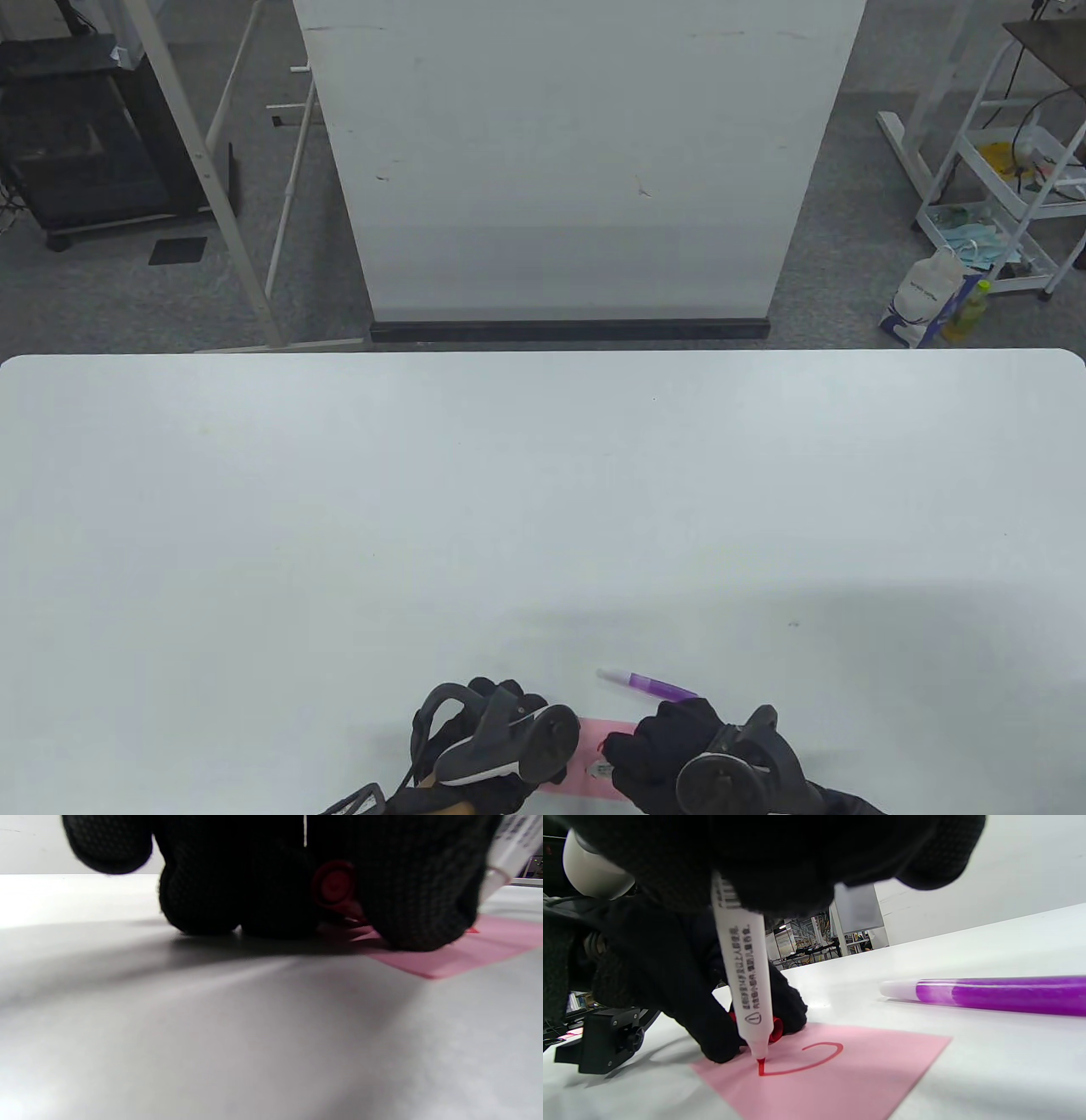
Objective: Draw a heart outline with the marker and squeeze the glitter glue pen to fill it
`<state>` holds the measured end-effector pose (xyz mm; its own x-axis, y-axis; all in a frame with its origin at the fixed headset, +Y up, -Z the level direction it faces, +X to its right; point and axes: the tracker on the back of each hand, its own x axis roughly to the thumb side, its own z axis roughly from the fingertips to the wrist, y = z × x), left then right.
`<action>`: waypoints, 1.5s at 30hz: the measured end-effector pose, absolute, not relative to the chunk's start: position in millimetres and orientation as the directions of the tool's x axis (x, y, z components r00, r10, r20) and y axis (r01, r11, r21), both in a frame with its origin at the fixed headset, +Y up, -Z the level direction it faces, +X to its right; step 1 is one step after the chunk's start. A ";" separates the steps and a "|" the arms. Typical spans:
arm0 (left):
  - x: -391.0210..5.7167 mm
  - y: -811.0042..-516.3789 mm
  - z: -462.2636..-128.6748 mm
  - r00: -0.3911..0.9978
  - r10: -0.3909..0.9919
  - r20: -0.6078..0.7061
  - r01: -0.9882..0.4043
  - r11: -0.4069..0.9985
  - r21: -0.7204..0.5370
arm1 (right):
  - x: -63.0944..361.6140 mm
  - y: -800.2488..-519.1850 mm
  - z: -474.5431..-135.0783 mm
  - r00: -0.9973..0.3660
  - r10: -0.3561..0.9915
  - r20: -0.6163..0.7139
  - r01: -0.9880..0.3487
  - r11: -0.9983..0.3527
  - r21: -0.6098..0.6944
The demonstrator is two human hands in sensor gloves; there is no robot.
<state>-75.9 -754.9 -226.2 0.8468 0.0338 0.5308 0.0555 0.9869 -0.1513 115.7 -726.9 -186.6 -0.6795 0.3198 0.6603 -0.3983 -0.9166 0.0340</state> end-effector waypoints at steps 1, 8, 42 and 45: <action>-76.0 -754.9 -226.1 0.847 0.034 0.531 0.055 0.987 -0.151 | 114.1 -727.6 -186.1 -0.683 0.308 0.663 -0.394 -0.919 0.021; -76.5 -755.3 -226.1 0.846 0.035 0.532 0.053 0.987 -0.149 | 110.0 -728.8 -185.7 -0.712 0.259 0.653 -0.372 -0.928 -0.037; -80.6 -754.1 -226.9 0.864 0.066 0.499 0.013 0.988 -0.153 | 134.8 -715.7 -194.5 -0.722 0.313 0.617 -0.432 -0.901 -0.049; -84.7 -751.4 -227.1 0.872 0.105 0.479 -0.025 0.985 -0.171 | 147.4 -710.0 -202.0 -0.705 0.395 0.589 -0.505 -0.863 -0.024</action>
<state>-84.7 -751.4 -227.1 0.8716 0.1052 0.4789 -0.0251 0.9850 -0.1706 147.4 -710.0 -202.0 -0.7046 0.3953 0.5893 -0.5046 -0.8630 -0.0245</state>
